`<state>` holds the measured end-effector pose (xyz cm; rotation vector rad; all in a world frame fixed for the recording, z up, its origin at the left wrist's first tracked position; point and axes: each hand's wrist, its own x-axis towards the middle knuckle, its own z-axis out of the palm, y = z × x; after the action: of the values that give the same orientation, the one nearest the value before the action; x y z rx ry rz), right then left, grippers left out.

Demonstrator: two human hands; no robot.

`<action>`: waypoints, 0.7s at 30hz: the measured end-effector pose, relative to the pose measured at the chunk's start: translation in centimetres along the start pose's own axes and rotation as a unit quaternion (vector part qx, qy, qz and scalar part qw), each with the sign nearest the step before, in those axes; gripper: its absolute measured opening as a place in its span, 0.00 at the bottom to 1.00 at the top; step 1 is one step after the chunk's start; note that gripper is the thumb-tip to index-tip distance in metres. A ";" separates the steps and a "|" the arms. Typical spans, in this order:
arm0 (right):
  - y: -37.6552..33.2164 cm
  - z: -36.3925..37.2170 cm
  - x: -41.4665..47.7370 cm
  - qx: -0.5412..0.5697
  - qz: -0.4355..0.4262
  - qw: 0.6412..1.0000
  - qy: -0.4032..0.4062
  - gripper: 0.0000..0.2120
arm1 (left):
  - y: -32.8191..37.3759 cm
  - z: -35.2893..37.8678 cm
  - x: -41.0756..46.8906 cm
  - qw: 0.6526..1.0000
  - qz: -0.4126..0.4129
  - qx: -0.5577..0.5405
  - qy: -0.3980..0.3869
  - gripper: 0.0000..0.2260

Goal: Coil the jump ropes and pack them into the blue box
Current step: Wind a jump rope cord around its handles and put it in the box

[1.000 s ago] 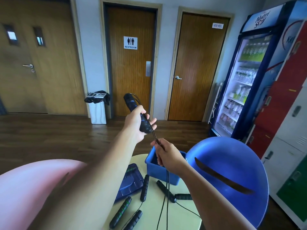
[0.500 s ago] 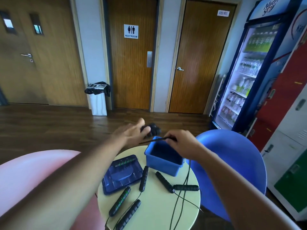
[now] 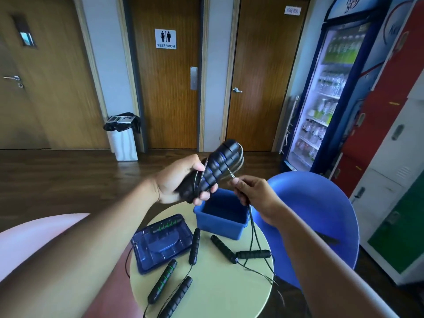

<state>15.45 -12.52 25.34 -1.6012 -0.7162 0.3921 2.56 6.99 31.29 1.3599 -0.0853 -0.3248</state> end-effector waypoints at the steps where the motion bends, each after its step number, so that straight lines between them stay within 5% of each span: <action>1: 0.3 0.5 -0.2 -0.016 0.005 1.000 -0.003 0.08 | 0.2 -0.3 0.2 0.999 0.007 0.001 0.040 0.25; 4: 1.1 1.5 -0.6 -0.102 0.036 0.993 -0.038 0.09 | 0.8 -1.3 1.0 0.972 0.035 0.068 0.220 0.25; 8: 1.3 2.2 -0.9 -0.163 0.075 0.981 -0.074 0.11 | 0.4 -2.7 1.4 0.854 0.012 0.309 0.419 0.23; 11: -0.1 2.3 -0.7 -0.275 0.014 0.959 -0.069 0.10 | -0.9 -3.5 0.8 0.728 -0.040 0.535 0.426 0.26; 13: -1.8 2.1 -0.5 -0.342 -0.034 0.937 -0.063 0.11 | -1.7 -4.1 0.5 0.696 -0.054 0.611 0.374 0.27; 15: -3.4 1.6 -0.3 -0.367 -0.067 0.926 -0.054 0.09 | -2.1 -4.1 -0.1 0.745 -0.069 0.597 0.290 0.25; 18: -4.5 0.8 0.0 -0.350 -0.094 0.931 -0.050 0.05 | -2.0 -3.1 -1.3 0.875 -0.124 0.448 0.137 0.23; 21: -4.5 0.4 0.6 -0.278 -0.104 0.953 -0.057 0.05 | -1.8 -1.8 -2.1 0.938 -0.131 0.314 0.058 0.28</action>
<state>14.62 -11.72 29.73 -2.0125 -1.1444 0.1300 0.68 8.93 29.45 2.0316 0.1034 -0.4632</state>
